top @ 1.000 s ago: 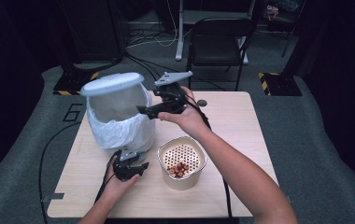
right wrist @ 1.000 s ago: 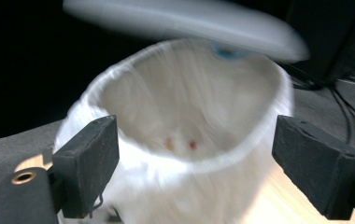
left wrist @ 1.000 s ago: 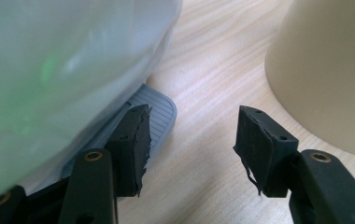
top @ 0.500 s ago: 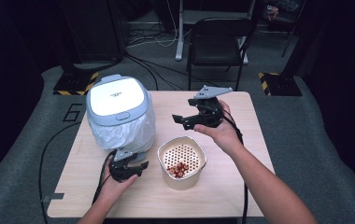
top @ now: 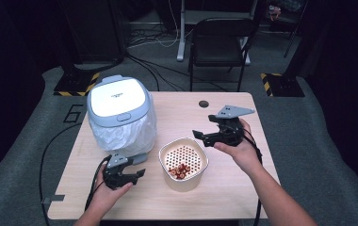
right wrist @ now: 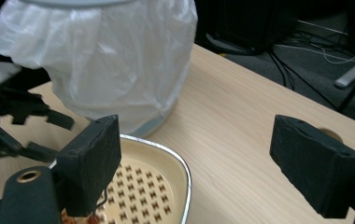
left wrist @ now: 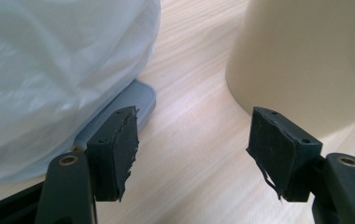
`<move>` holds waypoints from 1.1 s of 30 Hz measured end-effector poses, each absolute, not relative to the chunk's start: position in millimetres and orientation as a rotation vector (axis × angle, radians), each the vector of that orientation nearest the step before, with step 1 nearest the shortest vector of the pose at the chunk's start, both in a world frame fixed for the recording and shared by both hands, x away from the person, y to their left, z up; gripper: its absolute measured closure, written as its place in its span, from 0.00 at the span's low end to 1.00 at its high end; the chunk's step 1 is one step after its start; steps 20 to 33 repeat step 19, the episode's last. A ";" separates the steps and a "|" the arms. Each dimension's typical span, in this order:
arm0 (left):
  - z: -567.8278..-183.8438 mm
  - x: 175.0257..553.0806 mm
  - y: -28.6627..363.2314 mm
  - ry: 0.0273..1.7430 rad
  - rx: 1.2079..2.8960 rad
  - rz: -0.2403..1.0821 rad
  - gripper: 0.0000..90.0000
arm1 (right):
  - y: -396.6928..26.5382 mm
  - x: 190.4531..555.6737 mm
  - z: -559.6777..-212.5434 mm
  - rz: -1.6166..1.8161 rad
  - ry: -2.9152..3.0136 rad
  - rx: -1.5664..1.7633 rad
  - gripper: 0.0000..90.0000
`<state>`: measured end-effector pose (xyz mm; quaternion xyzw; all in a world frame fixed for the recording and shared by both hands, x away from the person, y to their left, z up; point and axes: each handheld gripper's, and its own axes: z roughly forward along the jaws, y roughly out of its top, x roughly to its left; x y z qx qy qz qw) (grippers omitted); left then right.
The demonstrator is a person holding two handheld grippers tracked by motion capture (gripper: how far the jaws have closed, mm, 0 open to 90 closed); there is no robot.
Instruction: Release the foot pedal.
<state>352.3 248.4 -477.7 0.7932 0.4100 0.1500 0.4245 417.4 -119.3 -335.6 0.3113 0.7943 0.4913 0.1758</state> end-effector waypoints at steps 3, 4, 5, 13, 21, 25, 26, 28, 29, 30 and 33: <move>-477.5 350.2 259.2 0.971 2.026 0.395 0.36 | -131.6 412.2 -347.3 1.374 2.230 0.918 0.18; -477.6 348.8 262.2 0.973 2.032 0.386 0.36 | -137.3 409.9 -352.4 1.361 2.226 0.931 0.18; -478.1 348.3 264.3 0.969 2.027 0.389 0.36 | -142.0 407.8 -356.5 1.357 2.220 0.947 0.18; -491.4 344.1 293.1 1.106 1.934 0.379 0.34 | -183.9 386.4 -387.1 1.314 2.136 1.062 0.18; -499.3 350.1 314.3 1.175 1.945 0.447 0.33 | -213.5 379.8 -439.8 1.192 2.039 1.212 0.18; -499.3 350.1 314.3 1.175 1.945 0.447 0.33 | -213.5 379.8 -439.8 1.192 2.039 1.212 0.18; -499.3 350.1 314.3 1.175 1.945 0.447 0.33 | -213.5 379.8 -439.8 1.192 2.039 1.212 0.18; -499.3 350.1 314.3 1.175 1.945 0.447 0.33 | -213.5 379.8 -439.8 1.192 2.039 1.212 0.18; -499.3 350.1 314.3 1.175 1.945 0.447 0.33 | -213.5 379.8 -439.8 1.192 2.039 1.212 0.18; -499.3 350.1 314.3 1.175 1.945 0.447 0.33 | -213.5 379.8 -439.8 1.192 2.039 1.212 0.18; -499.3 350.1 314.3 1.175 1.945 0.447 0.33 | -213.5 379.8 -439.8 1.192 2.039 1.212 0.18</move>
